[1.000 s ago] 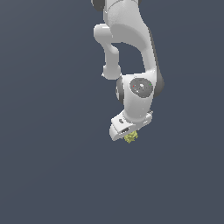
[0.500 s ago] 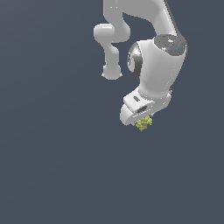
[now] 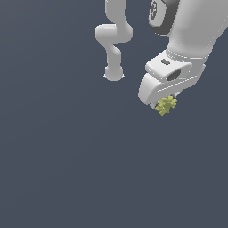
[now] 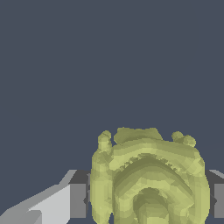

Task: Pick up the object and move it to a goal position.

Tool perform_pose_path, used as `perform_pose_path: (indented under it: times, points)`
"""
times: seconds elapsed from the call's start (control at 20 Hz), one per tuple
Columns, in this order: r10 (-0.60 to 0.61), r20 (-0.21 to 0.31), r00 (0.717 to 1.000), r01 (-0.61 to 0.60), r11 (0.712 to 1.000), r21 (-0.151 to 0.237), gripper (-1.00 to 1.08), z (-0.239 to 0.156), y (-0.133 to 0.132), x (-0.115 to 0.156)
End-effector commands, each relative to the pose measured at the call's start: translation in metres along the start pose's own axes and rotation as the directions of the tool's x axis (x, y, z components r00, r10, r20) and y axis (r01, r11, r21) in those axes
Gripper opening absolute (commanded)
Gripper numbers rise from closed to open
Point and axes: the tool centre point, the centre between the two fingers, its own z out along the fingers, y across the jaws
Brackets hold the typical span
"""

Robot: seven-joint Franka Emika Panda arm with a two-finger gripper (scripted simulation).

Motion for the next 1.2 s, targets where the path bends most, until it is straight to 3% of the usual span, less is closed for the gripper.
perform_pose_path:
  times: [0.0, 0.55, 1.15]
  points:
    - [0.001, 0.001, 1.000, -0.001, 1.000, 0.001, -1.00, -0.026, -0.008, 0.003]
    - [0.002, 0.001, 1.000, -0.002, 1.000, 0.001, -1.00, -0.109, -0.034, 0.017]
    - [0.002, 0.001, 1.000, -0.002, 1.000, 0.001, -1.00, -0.141, -0.044, 0.024]
